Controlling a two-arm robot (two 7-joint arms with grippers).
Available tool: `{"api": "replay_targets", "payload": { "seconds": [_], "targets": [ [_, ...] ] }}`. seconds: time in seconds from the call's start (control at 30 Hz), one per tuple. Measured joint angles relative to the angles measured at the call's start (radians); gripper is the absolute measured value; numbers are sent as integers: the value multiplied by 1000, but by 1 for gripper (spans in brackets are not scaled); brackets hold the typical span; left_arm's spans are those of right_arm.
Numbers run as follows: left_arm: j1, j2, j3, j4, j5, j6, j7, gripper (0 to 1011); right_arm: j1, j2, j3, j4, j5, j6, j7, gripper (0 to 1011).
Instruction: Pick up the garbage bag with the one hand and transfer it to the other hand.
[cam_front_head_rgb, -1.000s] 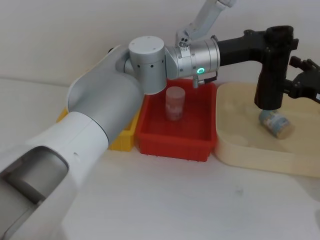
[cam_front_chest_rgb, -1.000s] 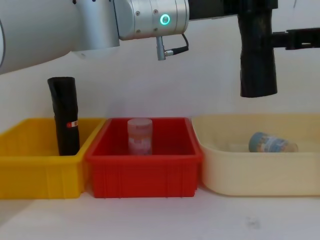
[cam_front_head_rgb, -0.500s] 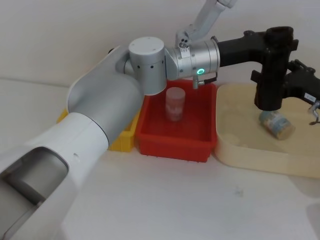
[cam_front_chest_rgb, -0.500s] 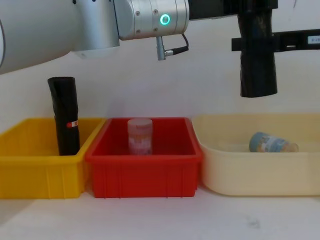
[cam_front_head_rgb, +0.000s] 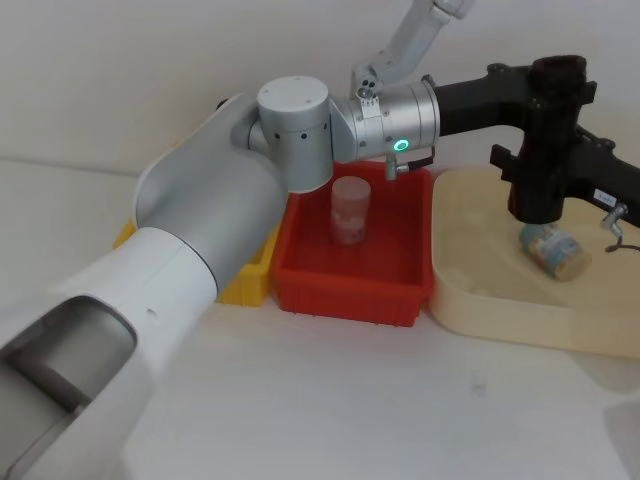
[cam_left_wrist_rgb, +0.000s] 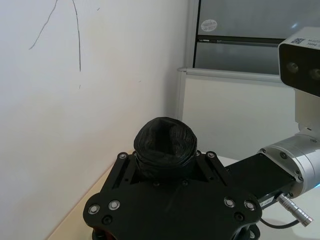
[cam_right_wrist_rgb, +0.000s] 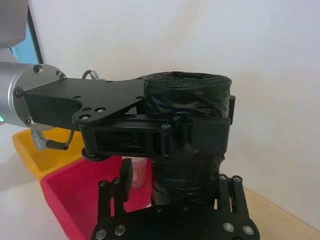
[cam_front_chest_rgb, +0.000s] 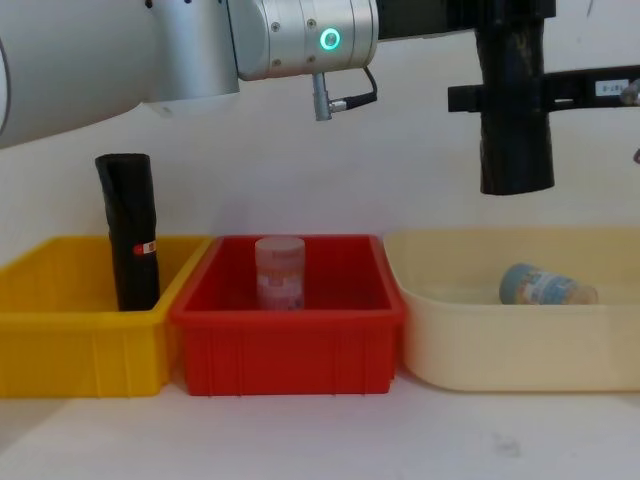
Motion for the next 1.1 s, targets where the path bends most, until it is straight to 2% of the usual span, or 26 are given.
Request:
{"api": "replay_targets", "payload": {
  "seconds": [0.07,0.17,0.2,0.3,0.4,0.5,1.03,1.1],
  "targets": [
    [0,0,0,0,0,0,0,348,1,-1,-2,1,-1,0,0,865],
    [0,0,0,0,0,0,0,348,3,-2,-4,3,-2,0,-1,742],
    [0,0,0,0,0,0,0,348,4,-2,-5,4,-2,0,-2,742],
    [0,0,0,0,0,0,0,348,5,-3,-7,6,-3,0,-2,632],
    [0,0,0,0,0,0,0,348,6,-4,-8,7,-3,-1,-2,572],
    [0,0,0,0,0,0,0,348,7,-4,-9,8,-4,-1,-2,547],
    [0,0,0,0,0,0,0,348,9,-5,-12,10,-5,-2,-2,547],
    [0,0,0,0,0,0,0,378,9,-6,-12,10,-5,-2,-2,547]
  ]
}}
